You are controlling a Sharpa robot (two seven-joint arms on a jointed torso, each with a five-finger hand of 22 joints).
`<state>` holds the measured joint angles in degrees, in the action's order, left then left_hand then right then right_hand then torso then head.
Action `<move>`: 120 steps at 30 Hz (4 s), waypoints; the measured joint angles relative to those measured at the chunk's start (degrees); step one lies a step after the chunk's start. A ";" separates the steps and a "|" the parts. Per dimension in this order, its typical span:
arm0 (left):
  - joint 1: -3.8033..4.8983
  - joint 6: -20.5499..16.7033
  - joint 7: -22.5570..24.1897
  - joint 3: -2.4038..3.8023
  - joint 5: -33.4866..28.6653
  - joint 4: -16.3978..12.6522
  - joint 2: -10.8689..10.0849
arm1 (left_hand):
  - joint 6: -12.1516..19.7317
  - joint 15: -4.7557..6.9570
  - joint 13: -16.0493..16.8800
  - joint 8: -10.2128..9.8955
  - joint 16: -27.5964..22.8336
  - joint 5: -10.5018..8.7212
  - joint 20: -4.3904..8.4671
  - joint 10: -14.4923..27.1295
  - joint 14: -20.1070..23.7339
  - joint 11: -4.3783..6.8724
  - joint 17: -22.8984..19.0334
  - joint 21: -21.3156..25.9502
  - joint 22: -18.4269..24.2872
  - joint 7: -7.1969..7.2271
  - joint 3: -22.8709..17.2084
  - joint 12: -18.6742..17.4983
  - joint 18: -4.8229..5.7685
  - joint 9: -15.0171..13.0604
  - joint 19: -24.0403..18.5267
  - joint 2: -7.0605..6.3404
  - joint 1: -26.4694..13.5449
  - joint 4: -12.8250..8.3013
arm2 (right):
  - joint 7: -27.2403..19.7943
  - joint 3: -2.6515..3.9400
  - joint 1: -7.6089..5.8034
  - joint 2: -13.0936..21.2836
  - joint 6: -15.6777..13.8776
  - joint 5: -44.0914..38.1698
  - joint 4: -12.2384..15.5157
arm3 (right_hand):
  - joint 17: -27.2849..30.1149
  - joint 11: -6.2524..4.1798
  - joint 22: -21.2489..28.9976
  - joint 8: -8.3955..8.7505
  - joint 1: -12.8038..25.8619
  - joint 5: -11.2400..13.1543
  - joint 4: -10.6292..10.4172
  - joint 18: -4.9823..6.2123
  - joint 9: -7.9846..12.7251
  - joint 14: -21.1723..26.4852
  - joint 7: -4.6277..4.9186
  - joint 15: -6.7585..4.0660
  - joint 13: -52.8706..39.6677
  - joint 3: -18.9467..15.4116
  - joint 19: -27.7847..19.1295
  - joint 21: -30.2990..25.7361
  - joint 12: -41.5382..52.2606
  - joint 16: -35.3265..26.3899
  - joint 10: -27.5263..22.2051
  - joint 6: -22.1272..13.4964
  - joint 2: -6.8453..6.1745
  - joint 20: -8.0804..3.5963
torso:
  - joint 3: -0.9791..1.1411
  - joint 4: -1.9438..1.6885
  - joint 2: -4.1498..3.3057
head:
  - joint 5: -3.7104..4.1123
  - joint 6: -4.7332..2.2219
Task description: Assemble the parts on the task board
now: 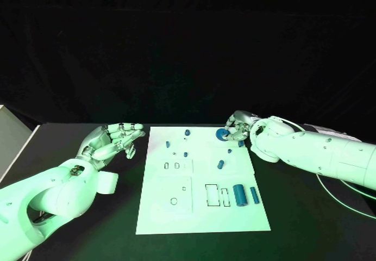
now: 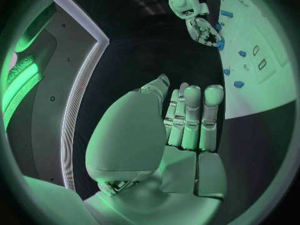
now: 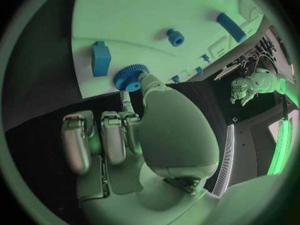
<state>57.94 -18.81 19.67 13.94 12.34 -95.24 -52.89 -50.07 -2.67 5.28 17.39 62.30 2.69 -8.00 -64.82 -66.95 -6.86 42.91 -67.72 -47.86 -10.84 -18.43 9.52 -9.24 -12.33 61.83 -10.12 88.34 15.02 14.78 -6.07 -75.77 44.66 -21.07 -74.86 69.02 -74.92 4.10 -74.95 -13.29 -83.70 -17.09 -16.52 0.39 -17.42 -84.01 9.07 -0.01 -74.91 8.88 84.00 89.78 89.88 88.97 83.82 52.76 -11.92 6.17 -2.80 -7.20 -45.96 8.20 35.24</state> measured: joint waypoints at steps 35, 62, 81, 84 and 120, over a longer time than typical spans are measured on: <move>-0.03 0.04 -0.04 0.00 0.00 0.13 0.04 | 0.00 0.00 0.06 0.00 0.00 0.00 0.00 0.42 0.00 -0.01 -0.11 -0.28 -0.19 0.00 -0.16 0.24 0.00 -0.07 0.00 0.00 0.00 -0.16 | 0.53 -0.21 0.45 -1.71 -9.08 -10.31 11.07 | 0.01 -1.34 0.02 0.24 0.94 -4.98 2.12 0.01 1.34 0.09 -0.63 -1.34 -0.03 12.91 0.00 -0.04 0.00 0.22 0.32 3.61 -1.22 -1.45 | -0.04 0.01 0.07 | -0.59 -0.12; -0.04 0.09 -0.13 -0.01 0.00 -0.05 0.19 | 0.00 0.00 0.05 0.00 0.00 0.00 0.00 0.42 0.00 0.00 -0.10 -0.27 -0.17 0.00 -0.16 0.23 0.00 -0.06 0.00 0.00 0.00 -0.16 | 2.51 -0.96 1.42 -11.24 -8.27 -16.31 4.73 | 0.02 -1.34 0.04 0.13 1.99 -4.38 2.29 0.01 1.34 0.09 -0.66 -1.32 -0.01 13.37 0.00 -0.04 0.00 0.22 0.32 3.75 -1.67 -1.44 | -0.10 -0.08 -0.07 | -1.38 0.36; -0.03 0.12 -0.22 0.00 0.00 -0.07 0.09 | 0.00 0.00 0.16 0.00 0.00 0.00 0.00 0.42 0.00 0.00 -0.19 -0.48 -0.30 0.00 -0.57 0.23 0.00 -0.18 0.00 0.00 0.00 -0.24 | 2.92 -1.04 1.45 -12.92 -7.01 -17.62 2.05 | -0.03 -1.33 0.04 0.81 3.49 -2.93 2.44 0.01 1.27 0.08 -0.88 -1.32 0.00 13.52 0.00 -0.05 0.00 0.21 0.32 5.02 -2.78 -1.44 | 0.00 0.02 0.02 | -1.61 0.42; -0.03 0.12 -0.24 0.00 0.00 -0.07 0.08 | 0.00 0.00 0.16 0.00 0.00 0.00 0.00 0.42 0.00 -0.01 -0.19 -0.48 -0.30 0.00 -0.57 0.23 0.00 -0.17 0.00 0.00 0.00 -0.24 | 2.89 -1.04 1.45 -13.02 -6.88 -17.62 1.86 | -0.02 -1.10 0.00 1.69 4.83 -2.25 2.05 0.01 1.26 0.08 -1.07 -1.32 0.00 13.13 0.00 -0.04 0.00 0.21 0.09 5.12 -3.28 -1.44 | 0.01 0.05 0.02 | -1.66 0.42; -0.05 0.10 -0.57 -0.01 0.00 0.68 0.50 | 0.00 0.00 0.19 0.00 0.00 0.00 0.00 0.63 0.00 -0.22 -0.31 -0.46 -0.35 0.00 -0.56 0.23 0.00 -0.21 0.00 -0.08 -0.53 -0.24 | 1.51 -1.23 1.63 -8.76 -3.48 -12.74 4.72 | 0.00 -0.20 0.02 5.53 18.15 6.01 -0.04 0.01 2.35 -0.10 -0.68 -0.50 -0.03 0.35 0.00 -0.05 0.00 0.21 0.20 3.78 5.04 -0.81 | 0.03 0.08 0.06 | -1.66 0.60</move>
<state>57.90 -18.71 19.10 13.93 12.33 -94.57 -52.40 -50.07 -2.67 5.47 17.39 62.30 2.69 -8.00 -64.19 -66.95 -7.07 42.60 -68.19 -48.21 -10.84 -18.99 9.75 -9.24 -12.54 61.84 -10.20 87.81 14.78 16.29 -7.30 -74.14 35.89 -24.55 -87.60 73.75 -74.92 3.90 -74.93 -7.76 -65.54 -11.08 -16.56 0.41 -15.07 -84.12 8.39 -0.51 -74.95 9.23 84.00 89.74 89.88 89.18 84.02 56.54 -6.88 5.36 -2.77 -7.12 -45.90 6.53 35.85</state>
